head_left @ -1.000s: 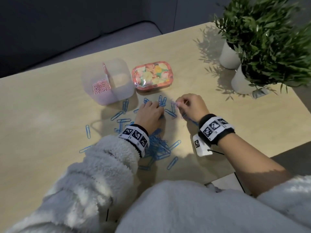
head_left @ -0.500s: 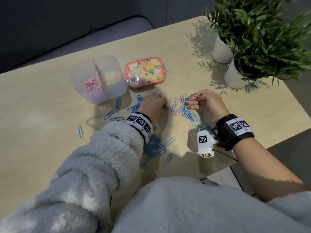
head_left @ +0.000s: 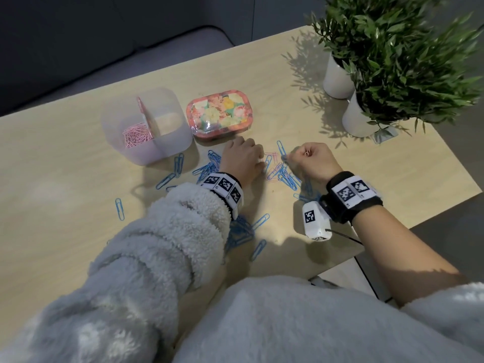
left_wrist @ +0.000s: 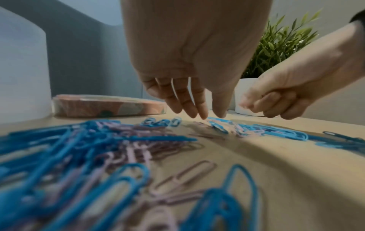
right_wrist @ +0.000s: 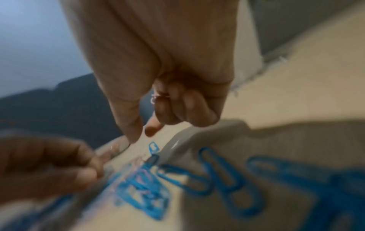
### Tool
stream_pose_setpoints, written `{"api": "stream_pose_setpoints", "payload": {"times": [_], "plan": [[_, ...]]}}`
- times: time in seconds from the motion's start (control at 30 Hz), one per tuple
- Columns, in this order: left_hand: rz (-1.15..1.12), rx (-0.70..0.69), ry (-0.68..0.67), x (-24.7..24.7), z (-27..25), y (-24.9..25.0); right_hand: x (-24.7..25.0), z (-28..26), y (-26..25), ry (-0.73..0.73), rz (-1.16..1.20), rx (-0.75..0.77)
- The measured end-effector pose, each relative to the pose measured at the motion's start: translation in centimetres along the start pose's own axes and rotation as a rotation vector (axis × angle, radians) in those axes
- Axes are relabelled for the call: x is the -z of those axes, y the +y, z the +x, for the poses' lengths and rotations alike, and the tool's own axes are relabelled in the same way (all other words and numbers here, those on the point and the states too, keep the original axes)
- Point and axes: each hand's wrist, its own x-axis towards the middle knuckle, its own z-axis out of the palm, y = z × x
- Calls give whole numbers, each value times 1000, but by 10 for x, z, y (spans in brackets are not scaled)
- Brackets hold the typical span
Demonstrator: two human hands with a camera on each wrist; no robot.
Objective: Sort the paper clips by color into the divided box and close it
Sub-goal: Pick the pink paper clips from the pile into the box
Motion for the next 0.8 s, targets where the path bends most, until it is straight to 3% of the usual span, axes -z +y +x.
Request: {"api": "stream_pose_setpoints", "payload": {"times": [0.1, 0.17, 0.27, 0.37, 0.53, 0.7, 0.8], "plan": [[36, 57, -33, -5, 1, 5, 0, -2, 6, -61, -634, 26], [38, 96, -26, -6, -1, 2, -1, -5, 8, -88, -704, 13], [42, 95, 9, -4, -5, -4, 5, -8, 12, -128, -450, 4], [1, -40, -8, -2, -10, 3, 19, -14, 5, -65, -146, -67], [-74, -211, -180, -9, -12, 22, 39, -18, 6, 24, -104, -93], [-40, -238, -180, -15, -17, 23, 40, -15, 11, -34, 76, -238], [-240, -185, -98, -11, -22, 19, 34, -10, 13, 21, 329, -275]]}}
